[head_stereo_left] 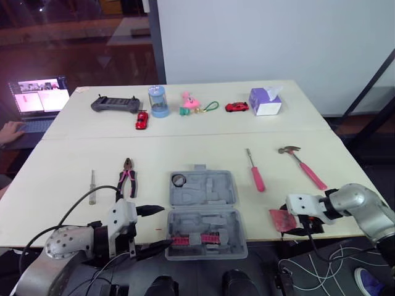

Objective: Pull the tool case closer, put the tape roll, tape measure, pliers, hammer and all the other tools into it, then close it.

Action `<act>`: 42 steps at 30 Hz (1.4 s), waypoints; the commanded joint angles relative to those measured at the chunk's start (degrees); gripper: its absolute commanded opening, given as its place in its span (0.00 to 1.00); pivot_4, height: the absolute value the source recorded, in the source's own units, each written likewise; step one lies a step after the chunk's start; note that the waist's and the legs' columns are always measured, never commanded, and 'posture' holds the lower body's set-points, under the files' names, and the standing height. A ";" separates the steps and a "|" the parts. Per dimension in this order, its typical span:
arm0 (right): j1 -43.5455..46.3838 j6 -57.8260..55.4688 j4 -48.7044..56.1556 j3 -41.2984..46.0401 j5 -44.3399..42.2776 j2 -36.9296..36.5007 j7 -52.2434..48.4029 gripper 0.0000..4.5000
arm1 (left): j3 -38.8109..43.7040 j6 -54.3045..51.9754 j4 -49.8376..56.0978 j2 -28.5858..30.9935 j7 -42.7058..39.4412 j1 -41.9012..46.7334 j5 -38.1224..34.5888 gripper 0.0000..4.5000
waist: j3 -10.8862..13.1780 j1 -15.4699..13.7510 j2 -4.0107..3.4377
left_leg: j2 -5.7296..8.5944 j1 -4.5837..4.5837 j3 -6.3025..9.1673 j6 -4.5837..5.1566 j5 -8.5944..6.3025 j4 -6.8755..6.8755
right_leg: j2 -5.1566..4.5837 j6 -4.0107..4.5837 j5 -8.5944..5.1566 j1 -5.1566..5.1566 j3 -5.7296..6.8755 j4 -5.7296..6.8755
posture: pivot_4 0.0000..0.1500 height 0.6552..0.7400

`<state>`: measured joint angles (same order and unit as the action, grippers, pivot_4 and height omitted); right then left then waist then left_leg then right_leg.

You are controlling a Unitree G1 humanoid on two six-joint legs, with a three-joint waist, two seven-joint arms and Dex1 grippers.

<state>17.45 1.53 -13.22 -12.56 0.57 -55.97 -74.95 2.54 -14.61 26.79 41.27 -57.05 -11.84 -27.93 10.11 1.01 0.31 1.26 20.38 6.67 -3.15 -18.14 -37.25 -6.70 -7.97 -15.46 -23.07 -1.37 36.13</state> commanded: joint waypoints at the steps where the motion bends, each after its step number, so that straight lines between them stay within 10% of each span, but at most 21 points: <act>1: 2.30 -11.42 11.10 3.49 -4.58 -0.39 -0.02 0.65 | 1.74 -0.09 -0.67 0.80 0.32 0.92 0.16 1.00 | 0.01 -0.15 -0.03 | 0.00 0.01 0.00 -0.01 0.00 0.00 | 0.00 0.00 0.00 0.00 0.00 0.00 | 1.00 1.00; 13: 25.16 -42.77 25.43 -13.22 3.04 9.24 3.70 0.65 | 2.37 0.98 -8.26 1.18 -0.06 7.21 1.89 1.00 | 0.03 -0.07 -0.03 | 0.01 0.15 0.05 -0.04 0.02 0.00 | 0.00 0.00 0.01 -0.15 0.04 0.00 | 1.00 1.00; 22: 38.77 -32.58 8.33 -27.46 16.43 15.43 2.71 0.65 | 1.70 1.71 -7.82 -0.86 1.43 7.38 2.90 1.00 | 0.03 -0.04 -0.02 | 0.02 0.60 0.06 -0.47 0.26 0.01 | -0.02 -0.02 0.07 -0.57 0.06 0.01 | 1.00 1.00; 42: 44.30 -32.06 -12.14 -29.16 24.38 28.18 3.66 0.65 | 0.90 2.87 -5.68 -5.31 5.04 4.69 4.05 1.00 | 0.02 1.62 -0.02 | 0.02 1.09 0.06 -1.06 0.59 0.04 | -0.02 0.06 0.27 -1.30 0.04 0.20 | 1.00 1.00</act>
<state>60.09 -31.06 -24.81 -43.17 24.08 -28.44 -72.43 3.12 -12.86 18.97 35.88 -52.22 -6.97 -24.16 10.13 2.63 0.29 1.27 21.46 6.72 -4.20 -17.54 -37.21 -6.72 -7.91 -15.19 -24.36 -1.33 36.34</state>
